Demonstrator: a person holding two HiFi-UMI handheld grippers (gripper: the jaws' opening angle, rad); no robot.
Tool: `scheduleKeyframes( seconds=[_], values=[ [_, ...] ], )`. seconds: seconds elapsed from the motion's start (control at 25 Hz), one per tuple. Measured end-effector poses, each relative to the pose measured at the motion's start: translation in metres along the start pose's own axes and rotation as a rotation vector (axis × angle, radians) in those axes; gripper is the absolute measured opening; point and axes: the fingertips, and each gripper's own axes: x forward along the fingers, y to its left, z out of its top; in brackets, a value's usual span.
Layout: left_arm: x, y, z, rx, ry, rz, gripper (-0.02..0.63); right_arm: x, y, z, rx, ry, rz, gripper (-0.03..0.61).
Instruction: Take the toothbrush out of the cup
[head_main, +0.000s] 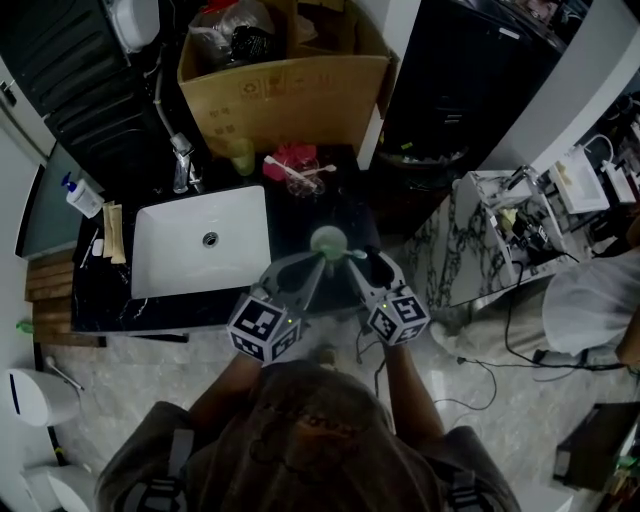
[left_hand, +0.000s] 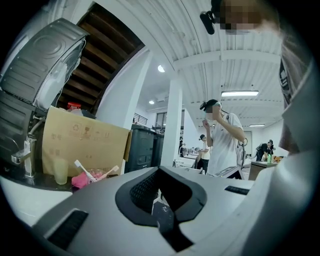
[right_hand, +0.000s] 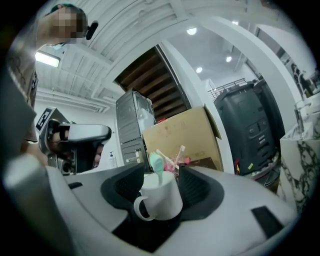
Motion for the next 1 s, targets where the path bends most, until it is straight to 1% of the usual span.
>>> scheduleKeyframes(
  seconds=[0.16,0.36,0.44,0.56,0.68,0.8,0.88,1.0],
  values=[
    [0.0,0.002,0.0,0.004,0.002,0.006,0.002,0.016,-0.002,-0.013,0.008,0.035,0.023,0.216],
    [0.001,0.002,0.0,0.005,0.003,0.009,0.002,0.024,-0.002,-0.014,0.002,0.04,0.034,0.215],
    [0.002,0.002,0.0,0.005,0.005,0.012,0.002,0.024,-0.003,-0.013,-0.001,0.037,0.033,0.186],
    [0.002,0.003,-0.001,0.006,0.005,0.014,0.002,0.023,-0.001,-0.011,-0.007,0.024,0.04,0.184],
    [0.001,0.004,-0.003,0.005,0.004,0.017,0.002,0.022,0.0,-0.011,-0.019,0.016,0.042,0.12],
    [0.002,0.005,-0.003,0.004,0.004,0.018,0.002,0.021,0.002,-0.009,-0.022,0.003,0.046,0.086],
    [0.002,0.005,-0.003,0.004,0.004,0.018,0.002,0.021,0.003,-0.007,-0.028,-0.005,0.045,0.053],
    [0.002,0.005,-0.002,0.005,0.005,0.015,0.002,0.022,0.004,-0.005,-0.032,-0.008,0.047,0.044]
  ],
)
